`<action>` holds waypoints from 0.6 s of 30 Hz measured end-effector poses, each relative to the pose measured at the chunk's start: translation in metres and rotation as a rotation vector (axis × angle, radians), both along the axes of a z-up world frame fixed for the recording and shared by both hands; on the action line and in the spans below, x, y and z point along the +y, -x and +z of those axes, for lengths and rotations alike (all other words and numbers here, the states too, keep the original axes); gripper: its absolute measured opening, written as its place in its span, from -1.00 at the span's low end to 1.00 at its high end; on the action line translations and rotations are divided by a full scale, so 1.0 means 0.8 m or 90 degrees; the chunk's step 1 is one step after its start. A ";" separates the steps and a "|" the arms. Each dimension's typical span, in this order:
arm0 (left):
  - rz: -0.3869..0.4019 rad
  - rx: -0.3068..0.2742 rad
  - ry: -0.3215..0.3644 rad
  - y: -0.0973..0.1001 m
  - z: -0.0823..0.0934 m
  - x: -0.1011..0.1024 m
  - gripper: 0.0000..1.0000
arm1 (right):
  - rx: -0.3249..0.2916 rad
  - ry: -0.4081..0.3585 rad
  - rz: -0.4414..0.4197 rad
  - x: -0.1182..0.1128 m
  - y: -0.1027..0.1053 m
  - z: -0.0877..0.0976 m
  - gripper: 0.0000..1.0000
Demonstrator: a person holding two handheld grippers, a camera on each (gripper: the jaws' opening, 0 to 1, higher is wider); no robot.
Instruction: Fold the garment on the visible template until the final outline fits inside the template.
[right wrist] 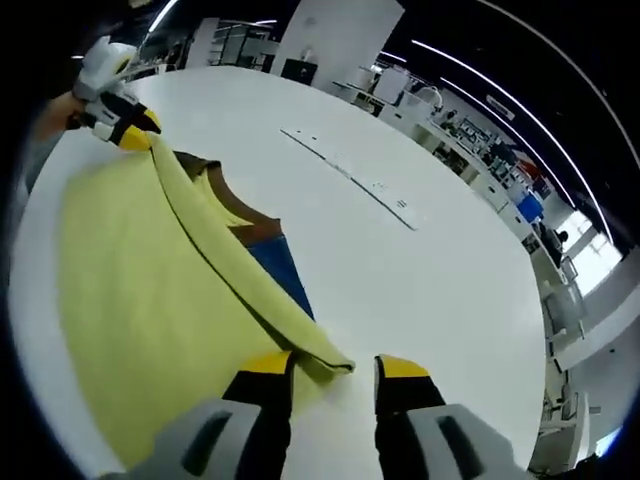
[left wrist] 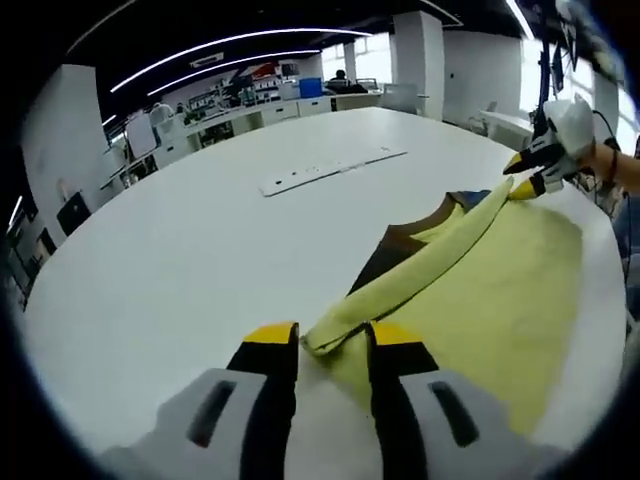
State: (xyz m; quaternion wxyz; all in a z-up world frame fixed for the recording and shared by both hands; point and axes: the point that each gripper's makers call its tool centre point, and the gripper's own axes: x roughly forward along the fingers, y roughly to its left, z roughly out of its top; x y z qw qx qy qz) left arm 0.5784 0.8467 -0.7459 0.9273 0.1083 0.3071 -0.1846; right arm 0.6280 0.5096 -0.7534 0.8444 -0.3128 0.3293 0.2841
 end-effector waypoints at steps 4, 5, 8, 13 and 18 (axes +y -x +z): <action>-0.035 -0.004 -0.024 0.008 -0.006 0.003 -0.44 | -0.017 -0.009 0.004 -0.003 -0.001 0.002 -0.37; -0.042 -0.005 -0.028 0.009 -0.008 0.004 -0.44 | -0.022 -0.011 0.007 -0.003 -0.002 0.002 -0.37; -0.075 -0.017 -0.088 0.008 -0.015 0.010 -0.46 | -0.030 -0.020 0.012 -0.001 -0.003 0.001 -0.38; -0.064 -0.025 -0.087 -0.003 -0.017 0.012 -0.53 | -0.033 -0.030 0.007 0.000 -0.007 -0.007 -0.40; -0.036 -0.049 -0.100 -0.030 -0.017 0.017 -0.61 | -0.038 -0.093 -0.060 -0.001 -0.022 -0.009 -0.41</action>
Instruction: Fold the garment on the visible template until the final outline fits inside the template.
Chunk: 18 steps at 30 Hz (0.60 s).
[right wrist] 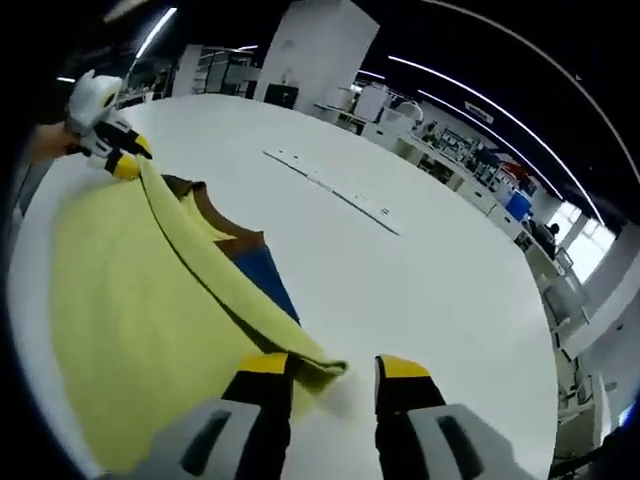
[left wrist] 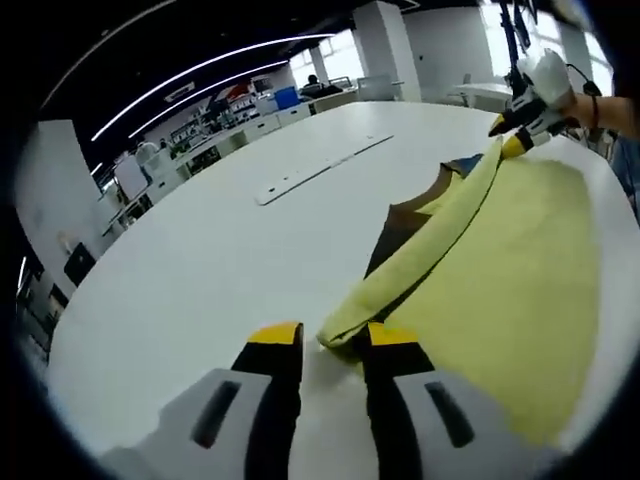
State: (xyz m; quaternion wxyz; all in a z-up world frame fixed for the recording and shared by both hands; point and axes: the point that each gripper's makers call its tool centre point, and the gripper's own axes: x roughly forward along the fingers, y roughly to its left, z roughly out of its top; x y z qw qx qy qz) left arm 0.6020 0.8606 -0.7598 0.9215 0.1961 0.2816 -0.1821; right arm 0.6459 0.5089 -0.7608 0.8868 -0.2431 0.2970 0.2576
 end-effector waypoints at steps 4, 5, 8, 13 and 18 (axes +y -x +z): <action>0.053 -0.001 0.026 -0.018 -0.002 0.007 -0.63 | -0.006 -0.028 -0.049 -0.005 -0.015 -0.001 -0.42; 0.069 -0.001 0.041 -0.021 -0.002 0.009 -0.62 | -0.004 -0.039 -0.067 -0.007 -0.018 -0.002 -0.42; 0.119 0.000 0.067 -0.022 0.002 0.015 -0.60 | 0.001 -0.067 -0.105 -0.012 -0.022 -0.004 -0.45; 0.150 0.015 0.135 -0.014 0.001 0.016 -0.59 | 0.023 -0.108 -0.134 -0.016 -0.019 -0.007 -0.42; 0.168 0.027 0.158 0.002 0.004 0.024 -0.44 | 0.041 -0.140 -0.141 -0.016 -0.011 -0.001 -0.23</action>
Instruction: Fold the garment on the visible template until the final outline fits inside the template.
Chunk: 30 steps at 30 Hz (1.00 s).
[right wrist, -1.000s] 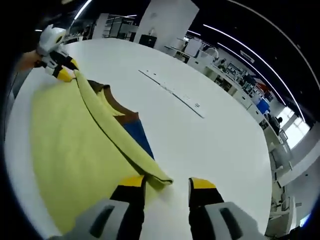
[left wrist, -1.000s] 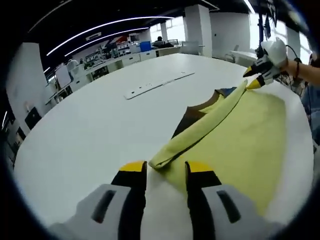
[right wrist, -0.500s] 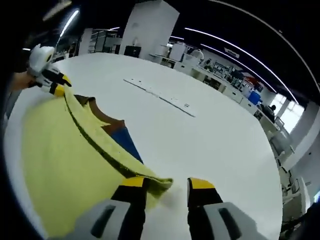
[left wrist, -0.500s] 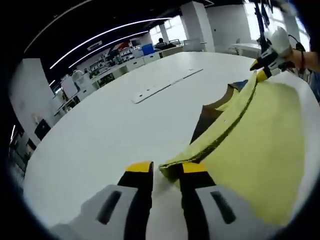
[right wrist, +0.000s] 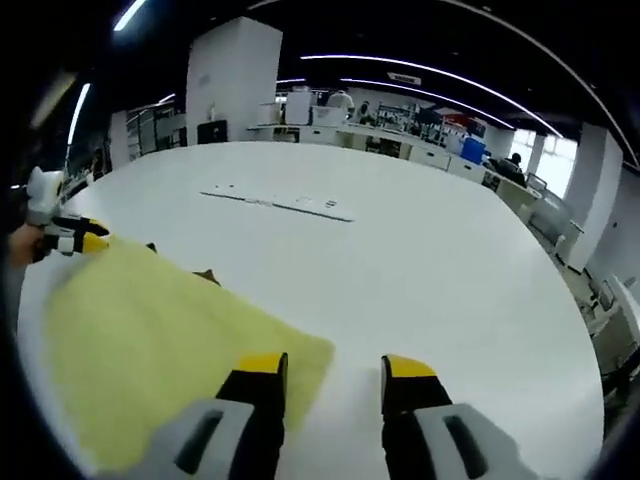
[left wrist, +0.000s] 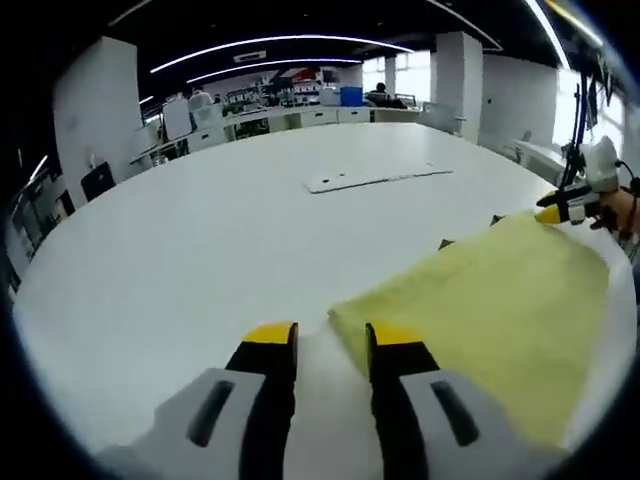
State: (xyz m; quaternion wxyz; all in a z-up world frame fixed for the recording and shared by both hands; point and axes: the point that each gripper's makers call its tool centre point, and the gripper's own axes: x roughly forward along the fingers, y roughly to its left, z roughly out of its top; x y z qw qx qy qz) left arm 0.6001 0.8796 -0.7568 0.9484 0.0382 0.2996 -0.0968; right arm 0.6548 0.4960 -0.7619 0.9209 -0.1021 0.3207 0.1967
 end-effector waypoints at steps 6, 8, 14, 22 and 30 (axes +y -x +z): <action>-0.001 -0.004 0.054 0.021 0.015 -0.004 -0.25 | 0.030 -0.042 0.026 0.011 0.024 0.011 0.06; -0.010 -0.007 0.071 0.030 0.020 -0.008 -0.17 | 0.047 -0.060 0.044 0.019 0.039 0.014 0.14; -0.042 -0.002 0.106 0.062 0.026 -0.014 -0.01 | 0.079 -0.087 0.086 0.032 0.080 0.024 0.25; -0.083 0.002 0.119 0.101 0.030 -0.018 0.13 | 0.114 -0.081 0.134 0.034 0.131 0.024 0.30; -0.136 0.005 0.135 0.139 0.036 -0.031 0.11 | 0.134 -0.077 0.181 0.036 0.176 0.028 0.29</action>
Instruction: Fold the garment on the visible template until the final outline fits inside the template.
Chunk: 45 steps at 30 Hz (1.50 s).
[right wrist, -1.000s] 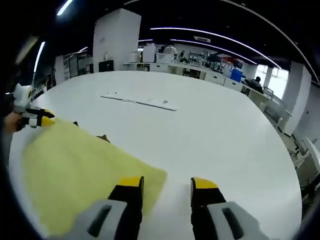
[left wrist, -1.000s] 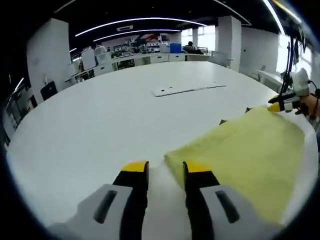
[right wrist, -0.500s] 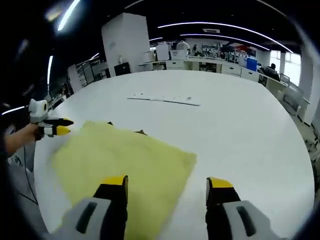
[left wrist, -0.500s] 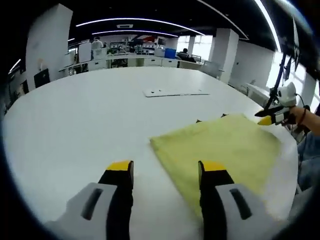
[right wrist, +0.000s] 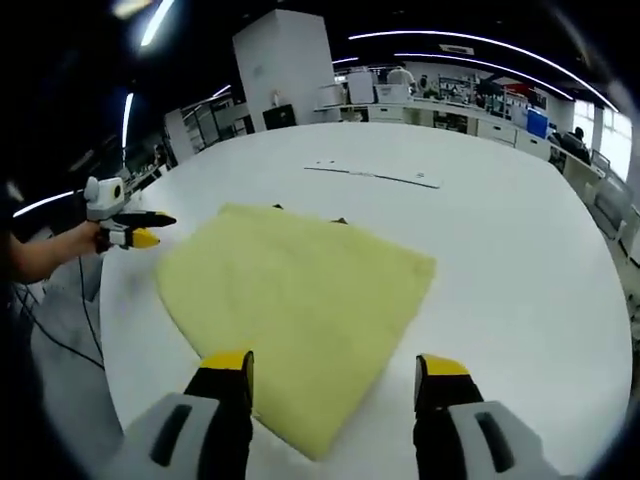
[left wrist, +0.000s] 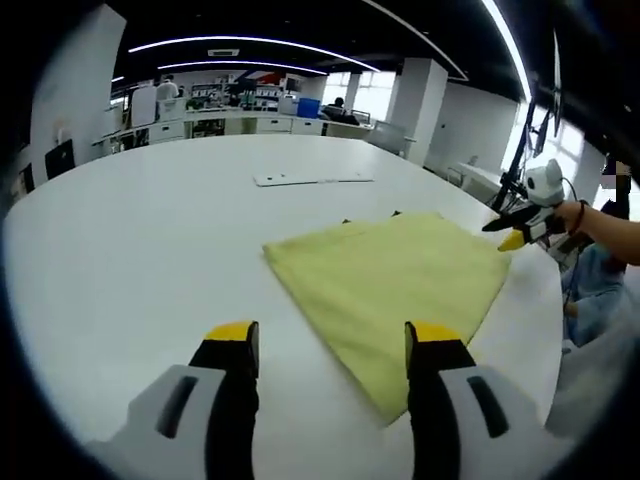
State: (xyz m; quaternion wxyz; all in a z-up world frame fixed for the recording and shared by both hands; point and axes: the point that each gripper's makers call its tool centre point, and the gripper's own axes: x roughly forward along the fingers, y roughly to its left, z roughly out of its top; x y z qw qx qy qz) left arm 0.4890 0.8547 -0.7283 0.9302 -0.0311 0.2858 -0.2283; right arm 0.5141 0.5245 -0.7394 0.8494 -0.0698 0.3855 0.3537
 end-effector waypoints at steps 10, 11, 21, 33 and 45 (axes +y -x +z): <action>-0.048 0.031 0.009 0.045 -0.015 -0.015 0.00 | 0.007 0.006 0.024 -0.007 0.035 0.001 0.21; -0.052 0.035 0.008 0.049 -0.016 -0.016 -0.02 | 0.008 0.006 0.025 -0.009 0.038 0.001 0.19; -0.071 0.056 0.015 0.070 -0.027 -0.023 -0.39 | 0.008 0.024 0.031 -0.021 0.056 -0.007 -0.16; -0.086 0.071 0.000 0.080 -0.043 -0.025 -0.69 | 0.020 0.026 0.003 -0.042 0.063 -0.022 -0.66; -0.069 0.061 -0.008 0.075 -0.043 -0.018 -0.95 | -0.006 0.027 0.017 -0.039 0.059 -0.019 -0.96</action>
